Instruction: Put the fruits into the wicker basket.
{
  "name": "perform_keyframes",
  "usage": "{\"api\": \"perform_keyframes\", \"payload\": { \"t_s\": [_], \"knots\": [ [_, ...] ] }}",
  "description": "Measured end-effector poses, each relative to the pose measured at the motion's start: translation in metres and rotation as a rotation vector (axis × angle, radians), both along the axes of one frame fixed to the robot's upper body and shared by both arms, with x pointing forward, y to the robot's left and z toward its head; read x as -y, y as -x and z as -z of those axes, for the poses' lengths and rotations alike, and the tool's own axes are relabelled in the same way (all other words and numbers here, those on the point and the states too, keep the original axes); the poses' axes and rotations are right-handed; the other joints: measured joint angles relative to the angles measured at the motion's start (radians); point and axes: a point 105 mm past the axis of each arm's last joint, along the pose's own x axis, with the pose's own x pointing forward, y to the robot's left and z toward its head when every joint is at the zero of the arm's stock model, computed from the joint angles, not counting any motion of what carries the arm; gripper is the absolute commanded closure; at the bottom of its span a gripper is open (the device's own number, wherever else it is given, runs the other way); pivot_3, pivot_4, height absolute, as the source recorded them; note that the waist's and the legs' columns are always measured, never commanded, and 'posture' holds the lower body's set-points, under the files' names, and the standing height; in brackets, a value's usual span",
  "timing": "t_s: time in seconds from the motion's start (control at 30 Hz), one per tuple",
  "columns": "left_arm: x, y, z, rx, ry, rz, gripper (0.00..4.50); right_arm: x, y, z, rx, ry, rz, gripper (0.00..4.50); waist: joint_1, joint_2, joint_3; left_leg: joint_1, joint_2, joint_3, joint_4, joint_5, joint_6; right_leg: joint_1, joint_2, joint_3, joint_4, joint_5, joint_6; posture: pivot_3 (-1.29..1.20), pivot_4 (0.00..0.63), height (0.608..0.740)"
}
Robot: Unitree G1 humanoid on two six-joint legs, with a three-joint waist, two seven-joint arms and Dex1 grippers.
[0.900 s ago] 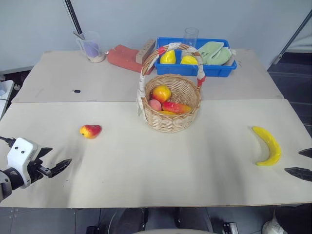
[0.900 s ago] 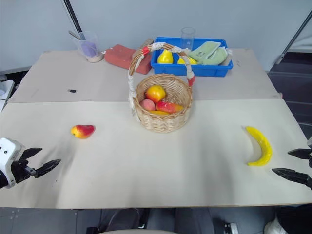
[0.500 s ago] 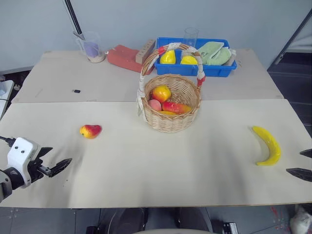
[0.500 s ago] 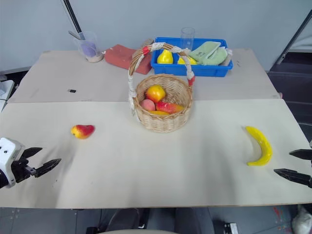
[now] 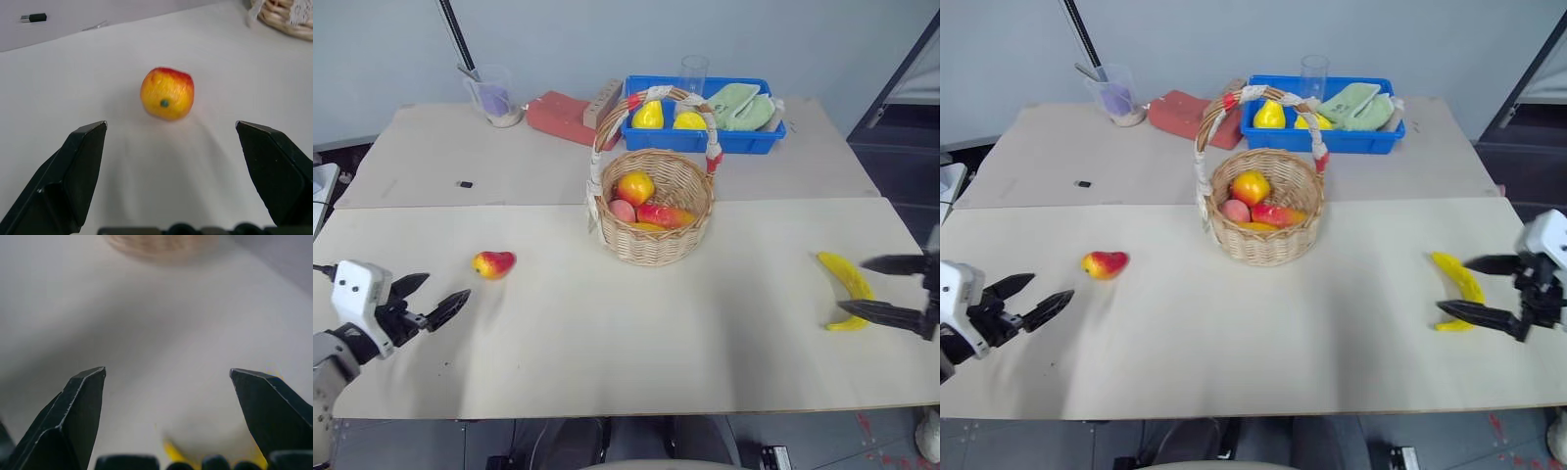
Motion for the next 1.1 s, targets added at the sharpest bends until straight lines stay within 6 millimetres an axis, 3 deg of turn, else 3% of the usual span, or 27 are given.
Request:
{"api": "perform_keyframes", "payload": {
  "t_s": [0.2,0.47,0.77,1.0,1.1],
  "knots": [
    [0.012,-0.03,0.004,0.01,0.018,0.002,0.0,-0.062,0.004,-0.017,0.03,-0.087,-0.203,0.03,0.008,0.0,0.0,-0.002,-0.001,0.0,0.002,0.0,0.0,-0.001,-0.001,0.0,-0.001,0.002,0.001,0.0,0.15,0.74],
    [0.017,-0.056,0.014,0.0,0.028,0.008,0.0,-0.104,-0.001,-0.031,0.113,-0.198,-0.329,0.03,0.002,-0.001,0.0,-0.002,-0.001,0.0,0.002,0.0,0.001,-0.003,-0.001,-0.001,0.0,0.003,0.0,0.0,0.15,0.74],
    [0.025,-0.07,0.045,-0.066,0.002,0.011,0.0,-0.118,-0.003,-0.028,0.137,-0.236,-0.354,0.03,0.004,-0.001,0.0,-0.003,-0.001,0.0,0.002,0.0,0.001,-0.004,-0.001,-0.001,0.0,0.003,0.0,0.0,0.15,0.74],
    [0.023,-0.075,0.047,-0.058,-0.018,-0.006,0.0,-0.121,-0.003,-0.027,0.139,-0.235,-0.366,0.03,0.003,-0.001,0.0,-0.002,-0.001,0.0,0.002,0.0,0.001,-0.004,-0.001,-0.001,0.0,0.003,0.0,0.0,0.15,0.74],
    [0.026,-0.077,0.048,-0.052,-0.015,0.001,0.8,-0.121,-0.003,-0.026,0.138,-0.235,-0.367,0.0,0.004,-0.001,0.0,-0.002,-0.002,0.0,0.002,0.0,0.001,-0.004,-0.001,-0.001,0.0,0.003,0.0,0.0,0.15,0.74]
  ]
}}
